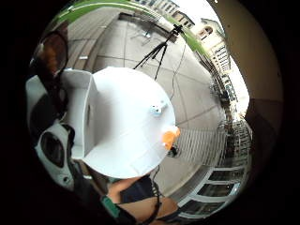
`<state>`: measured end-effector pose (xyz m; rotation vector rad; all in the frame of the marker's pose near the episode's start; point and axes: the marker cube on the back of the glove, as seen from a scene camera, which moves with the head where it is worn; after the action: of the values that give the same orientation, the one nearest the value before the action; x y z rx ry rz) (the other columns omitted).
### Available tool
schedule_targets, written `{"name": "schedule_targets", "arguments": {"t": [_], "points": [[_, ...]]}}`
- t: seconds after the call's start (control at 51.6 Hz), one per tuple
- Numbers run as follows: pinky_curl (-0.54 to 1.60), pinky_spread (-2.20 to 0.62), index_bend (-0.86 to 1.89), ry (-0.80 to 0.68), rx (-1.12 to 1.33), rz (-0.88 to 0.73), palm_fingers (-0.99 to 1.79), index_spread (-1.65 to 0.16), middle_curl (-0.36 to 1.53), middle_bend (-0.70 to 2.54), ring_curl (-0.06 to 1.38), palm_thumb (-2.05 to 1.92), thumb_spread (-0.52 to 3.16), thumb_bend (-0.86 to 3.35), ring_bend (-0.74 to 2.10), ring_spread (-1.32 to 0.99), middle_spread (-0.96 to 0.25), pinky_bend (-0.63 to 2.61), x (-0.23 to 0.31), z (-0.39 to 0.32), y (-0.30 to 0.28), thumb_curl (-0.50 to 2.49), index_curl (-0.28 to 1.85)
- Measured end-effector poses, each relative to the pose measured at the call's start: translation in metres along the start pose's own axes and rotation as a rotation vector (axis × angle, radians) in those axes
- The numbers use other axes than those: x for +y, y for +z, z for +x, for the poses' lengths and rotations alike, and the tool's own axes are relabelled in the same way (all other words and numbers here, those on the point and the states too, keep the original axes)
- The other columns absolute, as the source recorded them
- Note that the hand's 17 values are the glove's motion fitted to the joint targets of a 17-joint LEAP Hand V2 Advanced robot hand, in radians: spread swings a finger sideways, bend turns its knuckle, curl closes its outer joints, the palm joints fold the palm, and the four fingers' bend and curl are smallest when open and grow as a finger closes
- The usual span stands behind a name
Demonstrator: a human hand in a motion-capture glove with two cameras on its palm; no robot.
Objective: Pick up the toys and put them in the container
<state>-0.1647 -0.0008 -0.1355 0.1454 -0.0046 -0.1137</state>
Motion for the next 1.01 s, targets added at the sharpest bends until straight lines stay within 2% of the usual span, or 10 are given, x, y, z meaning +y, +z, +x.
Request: {"name": "schedule_targets", "arguments": {"t": [0.116, 0.349, 0.523, 0.698, 0.834, 0.911, 0.95, 1.008], "points": [[0.36, -0.46, 0.37, -0.090, -0.025, 0.009, 1.03, -0.34, 0.59, 0.63, 0.48, 0.68, 0.46, 0.16, 1.08, -0.46, -0.45, 0.96, -0.001, -0.042, 0.011, 0.97, 0.43], [0.36, -0.47, 0.30, -0.147, -0.013, -0.002, 1.05, -0.35, 0.63, 0.57, 0.49, 0.69, 0.45, 0.13, 1.05, -0.46, -0.47, 0.94, 0.004, -0.105, 0.051, 1.01, 0.48], [0.36, -0.47, 0.26, -0.169, 0.005, -0.009, 1.07, -0.36, 0.66, 0.54, 0.49, 0.71, 0.45, 0.11, 1.04, -0.46, -0.48, 0.91, -0.007, -0.107, 0.081, 1.04, 0.52], [0.37, -0.46, 0.15, -0.150, 0.026, -0.027, 1.04, -0.38, 0.69, 0.51, 0.50, 0.71, 0.45, 0.09, 1.04, -0.47, -0.49, 0.92, 0.006, -0.114, 0.091, 1.07, 0.53], [0.43, -0.47, -0.05, -0.155, 0.036, -0.087, 0.79, -0.38, 0.70, 0.44, 0.54, 0.60, 0.56, -0.01, 1.12, -0.47, -0.50, 1.11, 0.004, -0.103, 0.105, 1.04, 0.43], [0.46, -0.47, -0.21, -0.169, 0.005, -0.101, 0.61, -0.37, 0.69, 0.37, 0.55, 0.18, 0.79, -0.19, 1.26, -0.45, -0.44, 1.26, -0.004, -0.092, 0.113, 0.85, 0.26], [0.46, -0.47, -0.14, -0.171, -0.005, -0.107, 0.63, -0.36, 0.70, 0.41, 0.57, 0.18, 0.86, -0.10, 1.32, -0.44, -0.43, 1.28, 0.002, -0.094, 0.112, 0.81, 0.23], [0.48, -0.44, -0.13, -0.171, -0.016, -0.110, 0.41, -0.36, 0.67, 0.32, 0.54, -0.01, 0.88, -0.13, 1.29, -0.41, -0.34, 1.40, 0.009, -0.095, 0.110, 0.72, 0.15]]}}
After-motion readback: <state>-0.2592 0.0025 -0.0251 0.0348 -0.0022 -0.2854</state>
